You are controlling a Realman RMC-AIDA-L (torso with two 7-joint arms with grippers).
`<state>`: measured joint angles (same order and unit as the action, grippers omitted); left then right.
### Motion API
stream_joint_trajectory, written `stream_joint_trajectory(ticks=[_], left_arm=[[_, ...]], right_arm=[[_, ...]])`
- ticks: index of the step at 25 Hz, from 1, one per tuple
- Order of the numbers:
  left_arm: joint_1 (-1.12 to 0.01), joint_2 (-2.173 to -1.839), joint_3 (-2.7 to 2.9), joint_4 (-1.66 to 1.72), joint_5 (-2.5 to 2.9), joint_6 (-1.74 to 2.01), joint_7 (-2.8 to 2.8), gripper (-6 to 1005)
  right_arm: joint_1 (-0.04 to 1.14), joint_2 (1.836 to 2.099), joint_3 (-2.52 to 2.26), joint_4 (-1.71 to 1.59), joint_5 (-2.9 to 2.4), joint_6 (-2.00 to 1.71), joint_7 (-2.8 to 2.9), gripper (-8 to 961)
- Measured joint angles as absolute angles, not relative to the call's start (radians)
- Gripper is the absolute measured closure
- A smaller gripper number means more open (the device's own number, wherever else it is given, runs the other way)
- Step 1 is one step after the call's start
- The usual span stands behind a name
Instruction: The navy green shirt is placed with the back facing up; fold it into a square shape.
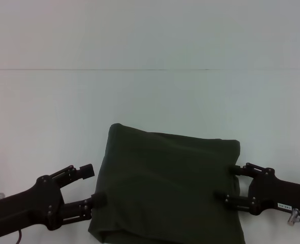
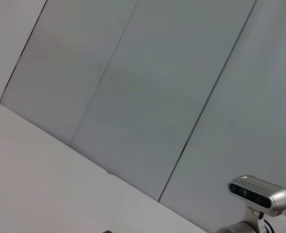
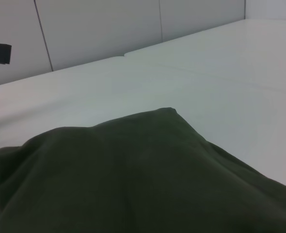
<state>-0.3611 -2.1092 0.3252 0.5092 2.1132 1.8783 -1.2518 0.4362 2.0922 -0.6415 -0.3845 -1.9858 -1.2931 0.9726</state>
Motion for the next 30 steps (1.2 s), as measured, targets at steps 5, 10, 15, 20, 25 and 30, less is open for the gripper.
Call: stream_joint_trajectory(ticks=[5, 10, 15, 20, 25, 30], left_arm=[[-0.364, -2.109, 0.327, 0.509, 2.117, 1.878, -1.260, 87], [-0.367, -2.106, 0.330, 0.509, 2.120, 1.882, -1.274, 88], [-0.367, -2.104, 0.344, 0.509, 2.123, 1.881, -1.277, 89], [-0.368, -2.098, 0.375, 0.522, 2.124, 1.881, -1.295, 90], [-0.379, -2.075, 0.421, 0.532, 2.125, 1.889, -1.305, 91], [-0.394, -2.058, 0.440, 0.591, 2.124, 1.866, -1.298, 93]], right_arm=[[0.439, 2.092, -0.643, -0.384, -1.985, -1.277, 0.952, 95], [0.440, 2.092, -0.643, -0.383, -1.983, -1.253, 0.940, 94], [0.436, 2.093, -0.635, -0.394, -1.977, -1.270, 0.924, 93], [0.425, 2.091, -0.600, -0.437, -1.975, -1.383, 0.918, 92], [0.414, 2.089, -0.555, -0.501, -1.974, -1.572, 0.907, 91], [0.411, 2.092, -0.542, -0.542, -1.973, -1.694, 0.906, 90]])
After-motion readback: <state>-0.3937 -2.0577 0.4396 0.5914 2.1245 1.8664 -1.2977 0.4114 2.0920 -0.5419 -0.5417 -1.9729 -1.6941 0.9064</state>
